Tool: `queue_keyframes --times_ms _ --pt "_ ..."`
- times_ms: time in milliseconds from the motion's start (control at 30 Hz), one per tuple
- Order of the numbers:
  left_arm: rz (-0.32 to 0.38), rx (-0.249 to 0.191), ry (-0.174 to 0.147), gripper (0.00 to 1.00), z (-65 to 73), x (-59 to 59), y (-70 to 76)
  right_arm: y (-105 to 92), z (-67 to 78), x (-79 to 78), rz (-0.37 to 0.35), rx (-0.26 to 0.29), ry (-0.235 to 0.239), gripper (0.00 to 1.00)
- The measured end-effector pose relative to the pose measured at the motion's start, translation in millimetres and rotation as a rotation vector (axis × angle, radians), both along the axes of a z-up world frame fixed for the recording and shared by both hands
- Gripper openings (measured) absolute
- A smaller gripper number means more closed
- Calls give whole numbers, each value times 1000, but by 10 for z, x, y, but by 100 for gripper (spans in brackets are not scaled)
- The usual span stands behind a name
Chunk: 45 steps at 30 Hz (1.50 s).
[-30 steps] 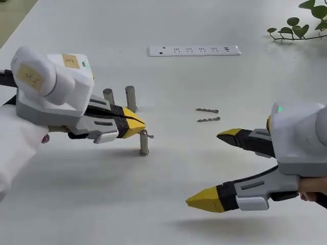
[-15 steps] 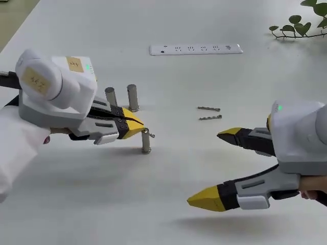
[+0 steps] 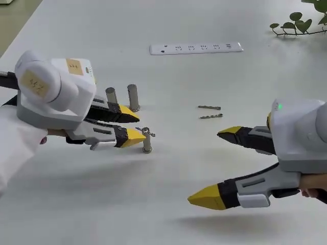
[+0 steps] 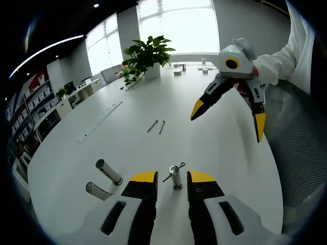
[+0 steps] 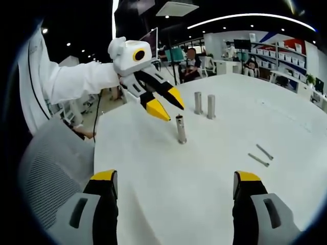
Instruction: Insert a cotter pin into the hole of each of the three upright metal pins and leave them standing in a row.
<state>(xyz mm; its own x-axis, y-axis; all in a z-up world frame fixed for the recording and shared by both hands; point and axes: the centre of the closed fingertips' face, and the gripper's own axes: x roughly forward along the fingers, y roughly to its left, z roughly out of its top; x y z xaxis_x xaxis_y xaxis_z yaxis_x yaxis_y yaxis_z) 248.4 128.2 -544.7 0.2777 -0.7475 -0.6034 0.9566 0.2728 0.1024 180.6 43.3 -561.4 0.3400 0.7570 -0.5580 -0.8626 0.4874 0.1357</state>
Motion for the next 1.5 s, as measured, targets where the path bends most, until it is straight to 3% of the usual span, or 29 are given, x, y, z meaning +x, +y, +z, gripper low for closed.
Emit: queue_keyframes --times_ms 133,433,533,567,700,1500 --pt "-21 27 7 22 -32 7 -20 -11 -6 -6 0 8 6 92" --pt "-32 36 44 19 -117 21 -60 -73 5 7 -11 12 10 91" --pt "-8 21 86 13 -128 13 -63 -89 23 16 -12 19 6 91" --pt "-11 21 76 11 -121 20 -62 -95 21 17 -12 18 6 91" --pt "-7 14 87 7 -111 2 -56 -98 20 17 -11 11 8 90" --pt "68 -10 112 6 -133 -110 -64 -17 63 49 39 1 -3 85"
